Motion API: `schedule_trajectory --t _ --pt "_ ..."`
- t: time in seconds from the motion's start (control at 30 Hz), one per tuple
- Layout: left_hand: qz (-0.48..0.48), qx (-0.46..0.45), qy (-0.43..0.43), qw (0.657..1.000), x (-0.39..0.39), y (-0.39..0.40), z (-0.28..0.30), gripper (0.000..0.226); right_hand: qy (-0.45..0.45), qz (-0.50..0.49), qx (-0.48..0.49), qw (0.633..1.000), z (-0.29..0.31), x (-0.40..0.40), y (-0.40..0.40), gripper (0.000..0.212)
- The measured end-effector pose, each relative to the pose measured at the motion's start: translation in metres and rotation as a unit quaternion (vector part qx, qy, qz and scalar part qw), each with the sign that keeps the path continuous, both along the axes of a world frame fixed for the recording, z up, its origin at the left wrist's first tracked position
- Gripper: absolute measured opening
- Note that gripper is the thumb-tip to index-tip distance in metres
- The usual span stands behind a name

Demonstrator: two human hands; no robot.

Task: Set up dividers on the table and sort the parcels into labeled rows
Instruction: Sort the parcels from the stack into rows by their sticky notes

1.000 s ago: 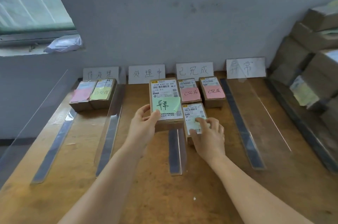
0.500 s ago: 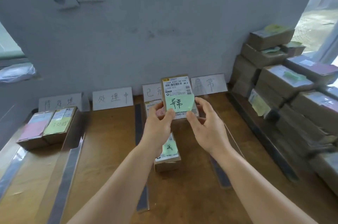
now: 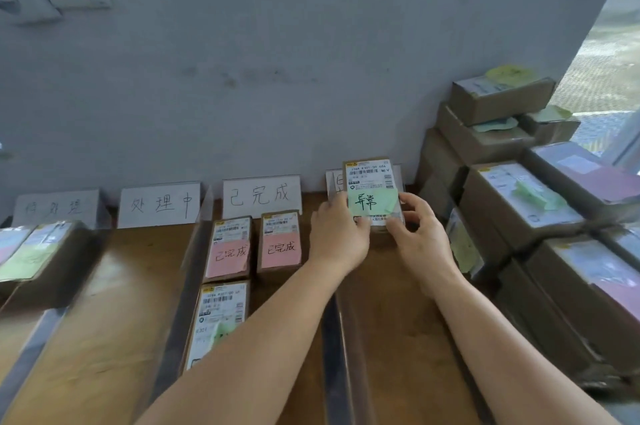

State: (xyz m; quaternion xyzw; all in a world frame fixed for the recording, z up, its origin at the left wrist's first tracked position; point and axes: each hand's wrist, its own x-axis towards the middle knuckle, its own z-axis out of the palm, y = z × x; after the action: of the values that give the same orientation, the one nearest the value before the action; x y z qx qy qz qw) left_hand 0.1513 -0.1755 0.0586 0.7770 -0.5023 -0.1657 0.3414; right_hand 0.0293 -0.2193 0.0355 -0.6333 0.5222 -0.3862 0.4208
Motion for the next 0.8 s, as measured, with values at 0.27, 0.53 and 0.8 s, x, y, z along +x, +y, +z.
schedule_trajectory --t 0.27,0.53,0.8 --pt "-0.098 0.255 -0.169 0.947 -0.042 -0.045 -0.025 0.061 0.012 -0.013 0.103 0.994 -0.053 -0.014 -0.051 0.045" --pt "-0.144 0.379 -0.224 0.886 -0.062 -0.057 -0.067 0.082 0.068 0.048 0.148 0.986 -0.095 -0.017 -0.061 0.045" --pt "-0.129 0.427 -0.260 0.856 -0.062 -0.062 -0.075 0.091 0.109 0.119 0.162 0.974 -0.099 -0.014 -0.065 0.041"
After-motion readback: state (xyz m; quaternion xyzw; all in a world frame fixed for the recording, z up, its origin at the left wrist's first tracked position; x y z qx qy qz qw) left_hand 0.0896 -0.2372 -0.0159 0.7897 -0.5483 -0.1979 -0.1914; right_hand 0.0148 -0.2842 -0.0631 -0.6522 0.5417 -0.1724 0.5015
